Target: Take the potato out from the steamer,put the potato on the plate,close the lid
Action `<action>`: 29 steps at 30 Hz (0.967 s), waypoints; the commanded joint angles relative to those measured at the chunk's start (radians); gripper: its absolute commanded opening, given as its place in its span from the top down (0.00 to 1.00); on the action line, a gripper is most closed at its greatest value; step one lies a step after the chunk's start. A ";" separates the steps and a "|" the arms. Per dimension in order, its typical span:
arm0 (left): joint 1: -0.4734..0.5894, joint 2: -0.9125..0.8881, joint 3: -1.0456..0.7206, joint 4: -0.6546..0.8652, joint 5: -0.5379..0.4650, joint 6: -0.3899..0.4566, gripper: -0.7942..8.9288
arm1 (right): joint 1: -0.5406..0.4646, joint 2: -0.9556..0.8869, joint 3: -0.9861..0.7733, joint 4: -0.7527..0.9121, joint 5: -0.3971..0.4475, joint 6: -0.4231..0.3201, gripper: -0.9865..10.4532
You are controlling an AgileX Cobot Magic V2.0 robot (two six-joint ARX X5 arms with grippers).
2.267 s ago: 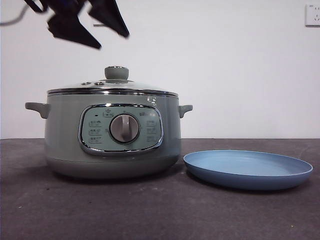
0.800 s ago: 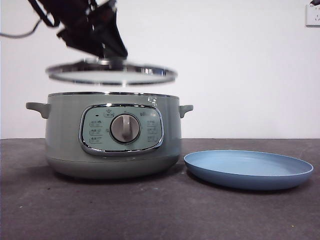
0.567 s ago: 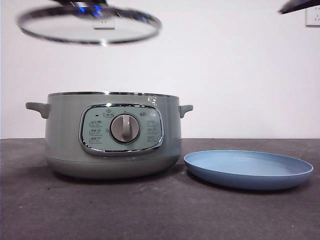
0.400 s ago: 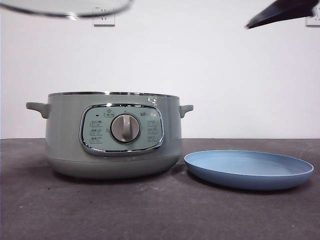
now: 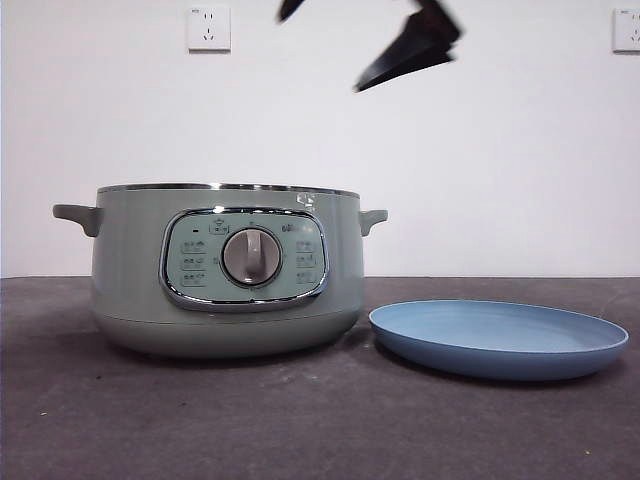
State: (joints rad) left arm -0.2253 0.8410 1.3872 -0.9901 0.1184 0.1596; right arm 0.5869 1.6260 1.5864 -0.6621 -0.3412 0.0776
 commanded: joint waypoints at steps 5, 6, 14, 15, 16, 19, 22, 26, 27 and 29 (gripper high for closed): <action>0.003 -0.103 0.016 -0.034 -0.038 -0.030 0.93 | 0.086 0.233 0.198 -0.016 0.144 -0.055 0.26; 0.003 -0.112 0.016 -0.042 -0.038 -0.030 0.93 | 0.093 0.254 0.213 -0.016 0.163 -0.059 0.26; 0.003 -0.137 0.020 -0.095 -0.037 -0.032 0.93 | 0.124 0.393 0.250 0.020 0.271 -0.072 0.26; 0.003 -0.137 0.020 -0.095 -0.037 -0.032 0.93 | 0.124 0.405 0.250 0.026 0.274 -0.071 0.26; 0.003 -0.137 0.020 -0.095 -0.037 -0.032 0.93 | 0.126 0.416 0.250 0.032 0.274 -0.071 0.26; 0.003 -0.137 0.020 -0.095 -0.037 -0.032 0.93 | 0.130 0.446 0.250 0.048 0.297 -0.068 0.26; 0.003 -0.137 0.020 -0.097 -0.035 -0.032 0.93 | 0.130 0.469 0.250 0.059 0.296 -0.067 0.26; 0.003 -0.137 0.020 -0.096 -0.035 -0.032 0.93 | 0.135 0.497 0.250 0.072 0.299 -0.058 0.26; 0.003 -0.137 0.020 -0.096 -0.035 -0.031 0.93 | 0.136 0.504 0.250 0.074 0.298 -0.056 0.26; 0.003 -0.137 0.020 -0.096 -0.034 -0.031 0.93 | 0.138 0.517 0.250 0.074 0.296 -0.049 0.26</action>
State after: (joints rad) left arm -0.2253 0.7155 1.3891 -1.1320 0.0811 0.1368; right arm 0.7212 2.1185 1.8332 -0.5930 -0.0483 0.0151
